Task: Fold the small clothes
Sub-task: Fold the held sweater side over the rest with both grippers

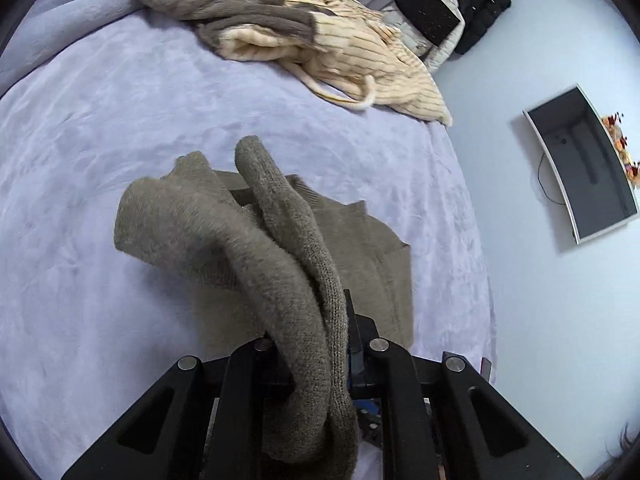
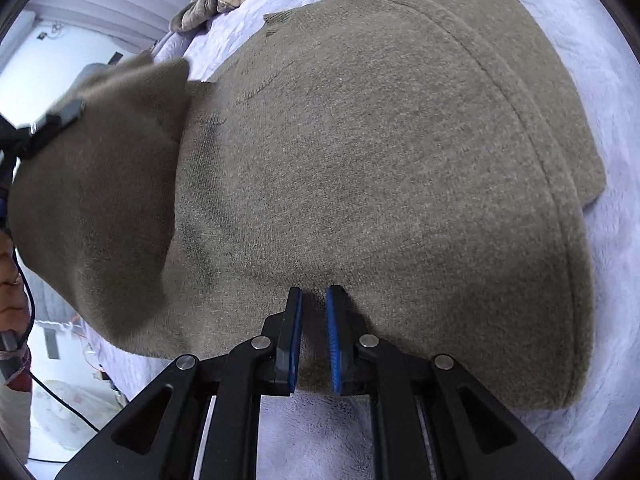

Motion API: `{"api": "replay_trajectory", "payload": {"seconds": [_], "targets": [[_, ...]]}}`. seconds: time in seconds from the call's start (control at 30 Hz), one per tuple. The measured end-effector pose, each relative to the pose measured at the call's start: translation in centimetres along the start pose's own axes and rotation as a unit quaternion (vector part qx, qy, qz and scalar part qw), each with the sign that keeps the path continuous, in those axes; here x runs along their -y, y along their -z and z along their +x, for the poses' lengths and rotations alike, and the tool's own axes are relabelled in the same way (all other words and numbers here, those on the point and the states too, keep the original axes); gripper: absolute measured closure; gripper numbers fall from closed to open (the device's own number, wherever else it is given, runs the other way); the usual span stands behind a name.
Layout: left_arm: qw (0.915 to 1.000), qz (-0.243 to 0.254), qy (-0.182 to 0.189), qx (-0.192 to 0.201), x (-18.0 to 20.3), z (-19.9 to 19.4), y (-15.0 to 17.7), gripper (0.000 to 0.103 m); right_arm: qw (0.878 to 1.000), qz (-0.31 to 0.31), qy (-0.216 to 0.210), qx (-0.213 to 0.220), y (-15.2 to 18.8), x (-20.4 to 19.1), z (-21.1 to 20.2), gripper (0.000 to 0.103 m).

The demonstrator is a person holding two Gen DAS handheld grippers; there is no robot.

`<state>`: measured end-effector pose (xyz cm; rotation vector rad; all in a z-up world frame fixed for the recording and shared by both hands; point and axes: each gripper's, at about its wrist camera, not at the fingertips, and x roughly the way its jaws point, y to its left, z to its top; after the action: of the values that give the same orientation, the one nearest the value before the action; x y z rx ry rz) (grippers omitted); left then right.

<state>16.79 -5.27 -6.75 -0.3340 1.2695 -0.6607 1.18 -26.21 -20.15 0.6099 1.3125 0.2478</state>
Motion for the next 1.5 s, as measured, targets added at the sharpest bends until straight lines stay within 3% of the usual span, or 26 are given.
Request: {"api": "replay_trajectory", "payload": {"seconds": [0.17,0.3,0.53,0.57,0.6,0.67,0.7,0.77,0.83,0.93,1.0,1.13,1.2,1.3,1.4,1.43,1.5], "targets": [[0.9965,0.061,-0.034,-0.046,6.3,7.9,0.1,0.087,0.999,0.030,-0.041,0.009,0.4,1.4,-0.1,0.091],[0.9847,0.107,-0.110,-0.082,9.1,13.9,1.8,0.087,0.995,0.057,-0.078,0.012,1.2,3.4,-1.6,0.091],[0.9774,0.143,-0.141,-0.067,10.1,13.8,2.6,0.086,0.989,0.102,-0.080,0.071,1.5,7.2,-6.4,0.085],[0.9758,0.150,-0.146,-0.064,10.3,13.6,2.7,0.086,0.986,0.114,-0.089,0.080,1.3,7.9,-7.0,0.081],[0.9740,0.157,-0.151,-0.060,10.5,13.3,2.7,0.086,0.982,0.129,-0.106,0.088,0.9,8.8,-7.5,0.065],[0.9715,0.168,-0.159,-0.052,10.9,12.9,2.9,0.086,0.972,0.157,-0.143,0.101,-0.1,10.1,-7.9,0.045],[0.9705,0.172,-0.163,-0.048,11.1,12.6,3.1,0.086,0.965,0.171,-0.164,0.108,-0.6,10.8,-8.0,0.045],[0.9694,0.176,-0.167,-0.040,11.4,12.3,3.1,0.073,0.949,0.197,-0.214,0.119,-1.8,11.8,-7.9,0.045],[0.9707,0.179,-0.160,-0.012,11.9,11.2,3.4,0.032,0.934,0.216,-0.260,0.119,-2.8,12.7,-7.2,0.045],[0.9697,0.183,-0.160,0.019,12.3,9.4,3.7,0.026,0.912,0.247,-0.312,0.102,-4.7,13.1,-5.2,0.043],[0.9746,0.170,-0.144,0.020,11.7,8.1,3.6,0.026,0.908,0.254,-0.323,0.088,-5.8,12.6,-4.5,0.042],[0.9766,0.137,-0.161,0.039,8.8,5.6,3.0,0.026,0.917,0.241,-0.310,0.071,-8.5,11.0,-3.3,0.042],[0.9722,0.115,-0.196,0.058,6.4,4.4,2.7,0.026,0.921,0.232,-0.306,0.069,-8.9,11.5,-3.9,0.040],[0.9648,0.075,-0.246,0.053,2.1,4.6,2.0,0.026,0.929,0.216,-0.294,0.065,-9.3,11.2,-4.1,0.040],[0.9610,0.043,-0.268,0.053,-1.1,5.2,2.2,0.026,0.942,0.192,-0.271,0.046,-10.0,10.5,-3.7,0.041],[0.9618,0.034,-0.266,0.053,-1.7,5.3,2.3,0.026,0.950,0.178,-0.254,0.037,-10.6,9.8,-3.3,0.045],[0.9629,0.016,-0.263,0.059,-2.4,5.5,2.5,0.026,0.973,0.126,-0.194,0.024,-11.9,7.5,-2.7,0.089]]}}
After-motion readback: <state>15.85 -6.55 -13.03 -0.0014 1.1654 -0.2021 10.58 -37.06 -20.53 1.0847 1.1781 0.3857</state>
